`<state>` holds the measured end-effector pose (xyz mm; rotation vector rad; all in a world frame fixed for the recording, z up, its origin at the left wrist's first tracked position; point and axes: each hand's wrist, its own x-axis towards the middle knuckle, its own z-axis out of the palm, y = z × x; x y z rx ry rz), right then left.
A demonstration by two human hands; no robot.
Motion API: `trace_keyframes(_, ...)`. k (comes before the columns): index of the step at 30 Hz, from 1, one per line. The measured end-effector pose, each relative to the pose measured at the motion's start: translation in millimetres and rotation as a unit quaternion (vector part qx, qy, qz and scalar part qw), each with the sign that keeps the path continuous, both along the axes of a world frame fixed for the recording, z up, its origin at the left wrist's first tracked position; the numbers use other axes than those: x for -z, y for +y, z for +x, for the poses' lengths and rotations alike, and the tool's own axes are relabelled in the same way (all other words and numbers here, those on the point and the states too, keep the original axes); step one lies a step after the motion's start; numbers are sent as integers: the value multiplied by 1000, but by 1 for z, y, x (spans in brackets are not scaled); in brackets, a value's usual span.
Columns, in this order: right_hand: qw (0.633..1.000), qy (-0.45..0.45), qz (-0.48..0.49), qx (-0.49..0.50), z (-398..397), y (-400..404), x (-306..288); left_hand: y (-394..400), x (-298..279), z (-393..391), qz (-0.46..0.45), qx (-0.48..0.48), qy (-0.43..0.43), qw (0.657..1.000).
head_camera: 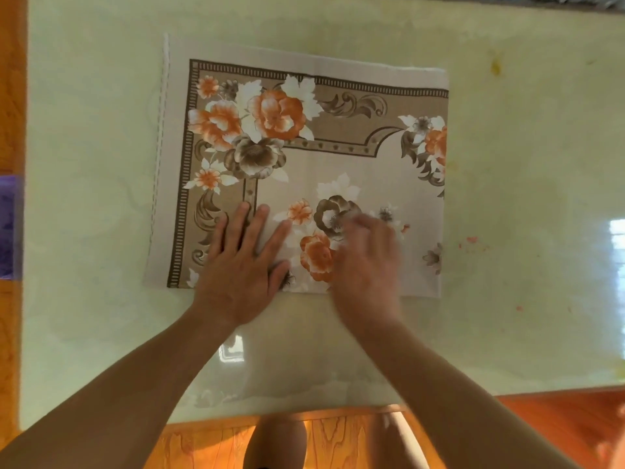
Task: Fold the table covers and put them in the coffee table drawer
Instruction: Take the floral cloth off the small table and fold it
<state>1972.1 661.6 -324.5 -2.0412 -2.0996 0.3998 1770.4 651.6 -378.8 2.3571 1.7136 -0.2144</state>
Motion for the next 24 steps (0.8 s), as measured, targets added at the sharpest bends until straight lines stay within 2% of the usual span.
trace_keyframes(2, 992, 25, -45, -116, -52, 2, 7, -2, 2, -1, 1, 4, 6, 1000)
trace_keyframes(4, 985, 43, -70, -151, -73, 4, 19, -3, 3, -3, 0, -4, 12, 1000)
trace_keyframes(6, 984, 20, -82, -157, -61, 2, 35, -3, 2, -5, 14, -15, -6, 1000)
trace_keyframes(8, 979, -44, -108, -165, -32, -3, 43, -2, 3, -4, 25, -11, -12, 1000)
trace_keyframes(11, 976, -103, -157, -113, 25, -5, 43, -1, 1, -4, 33, -8, -12, 999)
trace_keyframes(14, 973, -150, -155, -82, 88, -3, 43, -1, -1, -2, 44, -9, -16, 999)
trace_keyframes(18, 973, -157, -140, -96, 147, 0, 46, 1, -3, -2, 44, -11, -17, 999)
trace_keyframes(21, 973, -157, -129, -111, 159, 2, 48, 0, -6, 3, 30, -19, -2, 999)
trace_keyframes(24, 975, -153, -121, -108, 156, 1, 49, 8, -23, 29, 22, -76, -5, 997)
